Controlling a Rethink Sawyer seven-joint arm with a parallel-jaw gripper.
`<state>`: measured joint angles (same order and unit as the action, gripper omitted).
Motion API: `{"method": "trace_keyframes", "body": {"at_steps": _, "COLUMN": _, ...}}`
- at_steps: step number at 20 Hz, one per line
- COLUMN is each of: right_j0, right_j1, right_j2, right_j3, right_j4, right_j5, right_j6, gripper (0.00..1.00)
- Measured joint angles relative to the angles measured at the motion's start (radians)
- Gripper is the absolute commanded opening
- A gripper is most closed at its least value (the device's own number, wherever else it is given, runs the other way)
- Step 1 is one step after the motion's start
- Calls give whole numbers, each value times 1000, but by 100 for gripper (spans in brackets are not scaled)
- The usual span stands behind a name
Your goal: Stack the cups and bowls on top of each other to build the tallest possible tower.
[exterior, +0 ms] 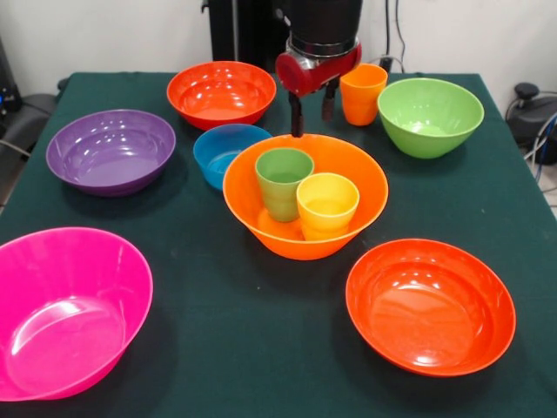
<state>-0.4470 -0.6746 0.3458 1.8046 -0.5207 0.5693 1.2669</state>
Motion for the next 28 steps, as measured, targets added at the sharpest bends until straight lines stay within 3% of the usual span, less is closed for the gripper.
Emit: {"method": "trace_keyframes", "body": {"at_steps": 28, "right_j0": 130, "right_j1": -48, "right_j2": -184, "right_j3": 205, "right_j4": 8, "right_j5": -5, "right_j6": 105, "gripper": 100}}
